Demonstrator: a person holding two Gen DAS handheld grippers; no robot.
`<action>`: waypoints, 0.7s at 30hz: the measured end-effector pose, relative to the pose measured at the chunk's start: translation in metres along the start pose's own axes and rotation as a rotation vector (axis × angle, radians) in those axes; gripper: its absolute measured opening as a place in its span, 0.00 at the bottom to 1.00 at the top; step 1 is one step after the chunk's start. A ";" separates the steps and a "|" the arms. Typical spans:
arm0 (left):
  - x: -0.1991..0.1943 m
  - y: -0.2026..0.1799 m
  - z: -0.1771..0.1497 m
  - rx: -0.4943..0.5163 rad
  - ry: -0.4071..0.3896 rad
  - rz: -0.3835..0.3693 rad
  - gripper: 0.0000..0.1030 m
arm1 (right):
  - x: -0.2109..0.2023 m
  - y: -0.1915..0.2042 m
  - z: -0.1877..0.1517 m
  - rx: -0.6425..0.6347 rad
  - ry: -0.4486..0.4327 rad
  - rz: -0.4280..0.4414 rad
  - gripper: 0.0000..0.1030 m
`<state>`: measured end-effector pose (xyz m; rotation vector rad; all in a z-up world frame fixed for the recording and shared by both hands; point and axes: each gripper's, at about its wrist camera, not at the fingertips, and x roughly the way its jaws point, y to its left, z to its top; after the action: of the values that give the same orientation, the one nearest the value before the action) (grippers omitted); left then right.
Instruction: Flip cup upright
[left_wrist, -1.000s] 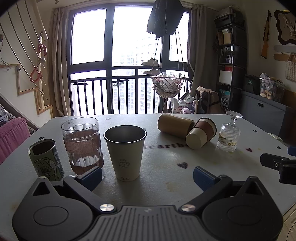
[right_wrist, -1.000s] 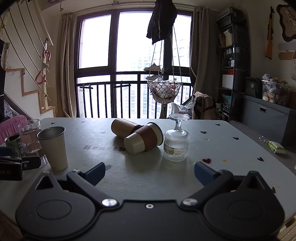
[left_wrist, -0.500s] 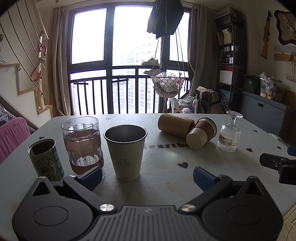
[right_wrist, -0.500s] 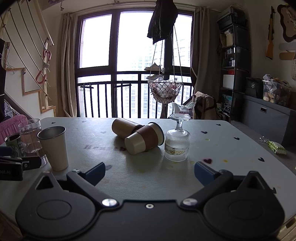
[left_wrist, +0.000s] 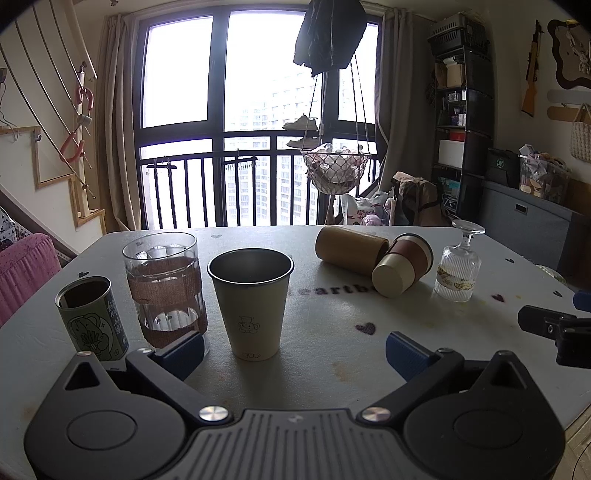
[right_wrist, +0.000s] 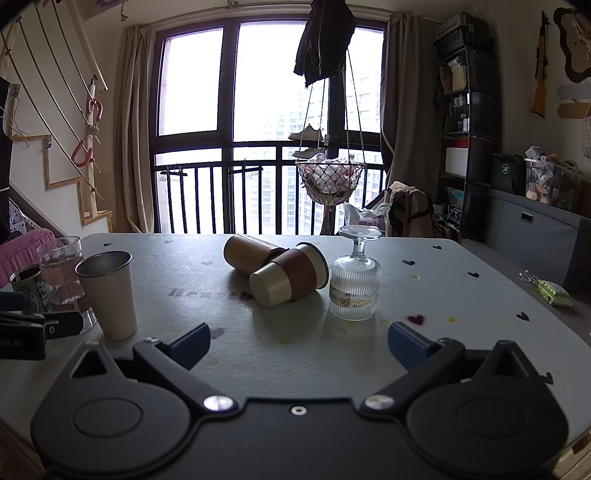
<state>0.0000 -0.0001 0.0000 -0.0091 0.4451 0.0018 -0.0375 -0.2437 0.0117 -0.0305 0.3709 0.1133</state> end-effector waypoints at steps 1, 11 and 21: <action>0.000 0.000 0.000 0.000 0.001 0.000 1.00 | 0.000 0.000 0.000 0.000 0.000 0.000 1.00; 0.000 0.000 0.000 0.000 0.000 0.000 1.00 | 0.001 -0.003 -0.001 0.000 0.001 0.001 1.00; 0.004 0.003 -0.003 0.000 0.002 0.001 1.00 | 0.005 0.003 -0.005 0.002 0.002 0.002 1.00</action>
<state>0.0020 0.0028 -0.0039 -0.0094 0.4473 0.0025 -0.0348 -0.2405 0.0055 -0.0285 0.3732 0.1154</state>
